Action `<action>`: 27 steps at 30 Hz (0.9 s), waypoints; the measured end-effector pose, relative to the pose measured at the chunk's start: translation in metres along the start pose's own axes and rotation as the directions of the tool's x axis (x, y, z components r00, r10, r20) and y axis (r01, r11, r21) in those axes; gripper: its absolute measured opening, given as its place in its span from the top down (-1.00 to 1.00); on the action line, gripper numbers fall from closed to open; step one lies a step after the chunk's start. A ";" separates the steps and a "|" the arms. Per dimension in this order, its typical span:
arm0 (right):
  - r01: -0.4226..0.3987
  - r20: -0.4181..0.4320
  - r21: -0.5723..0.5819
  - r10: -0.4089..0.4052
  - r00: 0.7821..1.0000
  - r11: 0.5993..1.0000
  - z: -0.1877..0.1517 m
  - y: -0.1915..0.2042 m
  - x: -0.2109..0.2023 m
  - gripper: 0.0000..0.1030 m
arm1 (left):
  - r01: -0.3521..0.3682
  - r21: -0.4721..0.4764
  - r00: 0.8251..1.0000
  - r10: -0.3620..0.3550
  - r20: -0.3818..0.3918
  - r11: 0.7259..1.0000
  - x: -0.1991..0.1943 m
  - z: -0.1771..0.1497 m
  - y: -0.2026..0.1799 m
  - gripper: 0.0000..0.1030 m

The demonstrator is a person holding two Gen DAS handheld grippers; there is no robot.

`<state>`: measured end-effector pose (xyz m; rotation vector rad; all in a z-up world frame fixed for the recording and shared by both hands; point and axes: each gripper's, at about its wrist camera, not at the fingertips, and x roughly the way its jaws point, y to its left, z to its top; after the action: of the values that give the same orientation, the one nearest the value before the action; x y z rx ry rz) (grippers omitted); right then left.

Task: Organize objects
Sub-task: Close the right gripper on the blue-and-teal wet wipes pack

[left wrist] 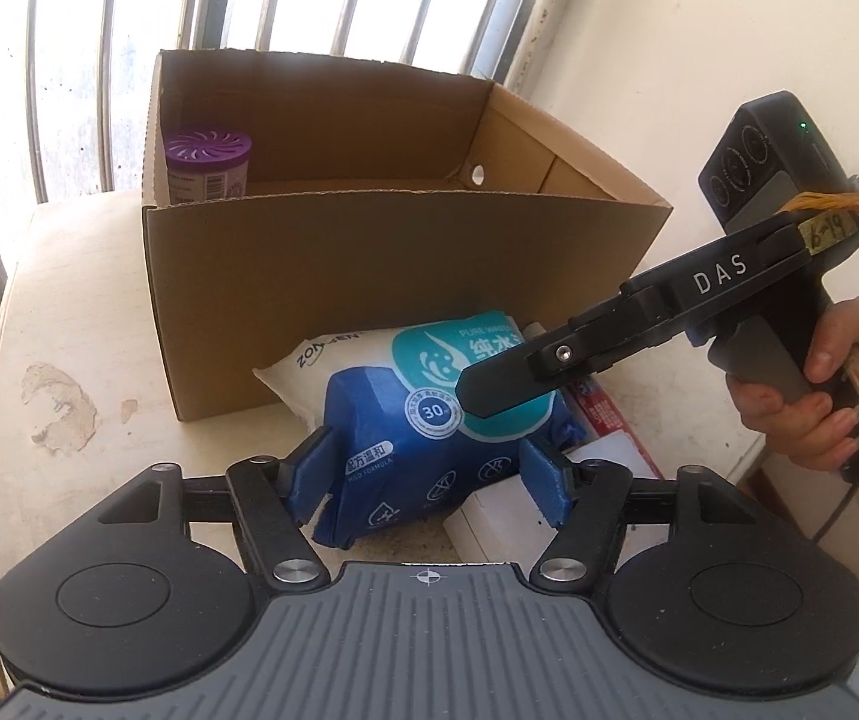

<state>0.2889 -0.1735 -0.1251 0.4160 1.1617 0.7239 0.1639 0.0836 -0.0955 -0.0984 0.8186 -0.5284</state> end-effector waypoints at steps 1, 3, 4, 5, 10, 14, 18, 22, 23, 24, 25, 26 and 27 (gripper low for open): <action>-0.007 -0.004 0.012 0.008 1.000 1.000 0.001 -0.002 0.000 -0.48 | 0.005 -0.002 1.000 -0.005 0.003 1.000 0.001 -0.001 0.000 -0.39; -0.012 -0.009 0.030 0.012 1.000 0.999 0.001 -0.007 -0.001 -0.45 | 0.012 -0.007 1.000 -0.012 0.006 1.000 0.001 0.000 0.001 -0.42; -0.013 -0.012 0.030 0.013 1.000 0.999 0.001 -0.008 -0.001 -0.42 | 0.016 -0.011 1.000 -0.016 0.004 1.000 0.002 0.001 0.002 -0.42; -0.021 -0.013 0.036 0.022 1.000 0.999 0.000 -0.008 0.000 -0.43 | 0.021 -0.015 1.000 -0.021 0.006 1.000 0.002 0.001 0.003 -0.42; -0.020 -0.005 0.023 0.020 1.000 1.000 -0.001 -0.006 0.000 -0.39 | 0.039 -0.062 0.999 -0.038 0.022 0.997 0.001 -0.001 0.010 -0.42; -0.036 -0.001 0.051 0.036 0.999 0.998 0.001 -0.011 -0.001 -0.34 | 0.077 -0.132 0.997 -0.074 0.024 0.988 0.001 0.000 0.018 -0.44; -0.039 -0.001 0.048 0.039 0.999 0.998 0.003 -0.011 0.000 -0.32 | 0.121 -0.169 0.993 -0.119 0.018 0.978 0.004 0.001 0.021 -0.71; -0.039 -0.002 0.047 0.039 0.999 0.998 0.004 -0.010 0.001 -0.32 | 0.119 -0.146 0.993 -0.118 0.016 0.982 0.009 0.003 0.010 -0.91; -0.038 -0.001 0.046 0.038 0.999 0.998 0.004 -0.010 0.001 -0.32 | 0.099 -0.120 0.995 -0.098 0.013 0.988 0.009 0.003 0.005 -0.90; -0.037 0.003 0.045 0.037 0.999 0.998 0.003 -0.009 0.001 -0.32 | 0.078 -0.098 0.997 -0.077 0.013 0.992 0.010 0.003 0.001 -0.86; -0.036 0.005 0.040 0.036 0.999 0.999 0.003 -0.008 0.002 -0.33 | 0.054 -0.079 0.998 -0.053 0.014 0.995 0.010 0.002 -0.003 -0.77; -0.036 0.008 0.034 0.036 0.999 0.999 0.002 -0.008 0.002 -0.33 | 0.027 -0.063 1.000 -0.026 0.017 0.998 0.009 0.001 -0.006 -0.68; -0.038 0.013 0.029 0.038 0.999 0.999 0.002 -0.007 0.002 -0.33 | 0.007 -0.051 1.000 -0.006 0.018 0.999 0.008 0.001 -0.007 -0.51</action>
<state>0.2930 -0.1774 -0.1303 0.4673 1.1566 0.7371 0.1661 0.0733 -0.0986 -0.1521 0.8143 -0.5120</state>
